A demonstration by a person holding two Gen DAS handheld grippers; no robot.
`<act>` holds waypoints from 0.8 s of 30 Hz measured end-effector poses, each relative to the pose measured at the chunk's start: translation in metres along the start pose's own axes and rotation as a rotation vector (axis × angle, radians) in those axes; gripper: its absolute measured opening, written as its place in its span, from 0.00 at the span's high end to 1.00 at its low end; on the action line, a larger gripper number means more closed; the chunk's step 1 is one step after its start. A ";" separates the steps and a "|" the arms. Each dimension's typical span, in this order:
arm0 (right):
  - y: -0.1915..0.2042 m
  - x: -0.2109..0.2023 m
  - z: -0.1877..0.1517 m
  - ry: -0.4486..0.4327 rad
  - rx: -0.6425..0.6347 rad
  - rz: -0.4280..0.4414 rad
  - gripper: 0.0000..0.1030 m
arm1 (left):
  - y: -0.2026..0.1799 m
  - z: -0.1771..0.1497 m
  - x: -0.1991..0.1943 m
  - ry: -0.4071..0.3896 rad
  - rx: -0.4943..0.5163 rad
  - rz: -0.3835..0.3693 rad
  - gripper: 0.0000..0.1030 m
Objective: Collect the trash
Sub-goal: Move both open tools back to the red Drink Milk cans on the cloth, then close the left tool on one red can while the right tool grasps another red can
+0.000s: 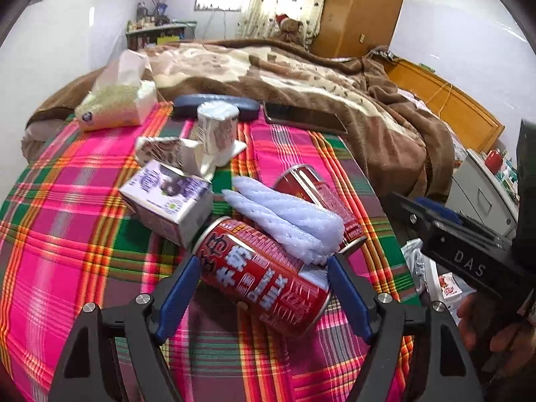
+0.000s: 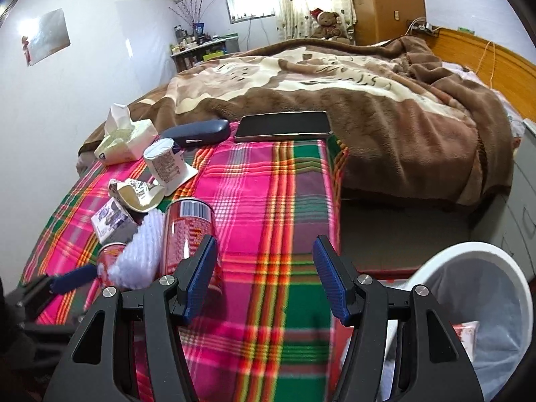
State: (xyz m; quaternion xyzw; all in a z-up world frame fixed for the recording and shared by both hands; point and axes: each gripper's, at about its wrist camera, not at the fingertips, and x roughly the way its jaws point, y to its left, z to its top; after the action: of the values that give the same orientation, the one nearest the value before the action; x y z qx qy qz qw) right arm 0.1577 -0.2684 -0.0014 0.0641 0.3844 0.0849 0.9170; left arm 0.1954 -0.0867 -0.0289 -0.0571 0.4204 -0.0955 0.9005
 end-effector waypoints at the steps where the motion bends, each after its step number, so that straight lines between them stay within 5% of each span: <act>1: 0.001 0.002 0.001 0.005 0.003 0.004 0.41 | 0.001 0.000 0.003 0.010 -0.003 -0.013 0.20; 14: 0.019 0.022 0.006 0.060 0.010 0.126 0.41 | 0.040 -0.004 -0.003 0.022 0.000 0.071 0.17; 24: 0.033 0.029 0.006 0.083 -0.039 0.131 0.41 | 0.056 0.012 0.008 0.030 -0.015 0.065 0.17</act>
State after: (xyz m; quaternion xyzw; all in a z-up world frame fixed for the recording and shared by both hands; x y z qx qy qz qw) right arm 0.1783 -0.2304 -0.0109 0.0678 0.4156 0.1548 0.8937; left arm 0.2165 -0.0340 -0.0378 -0.0486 0.4362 -0.0638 0.8963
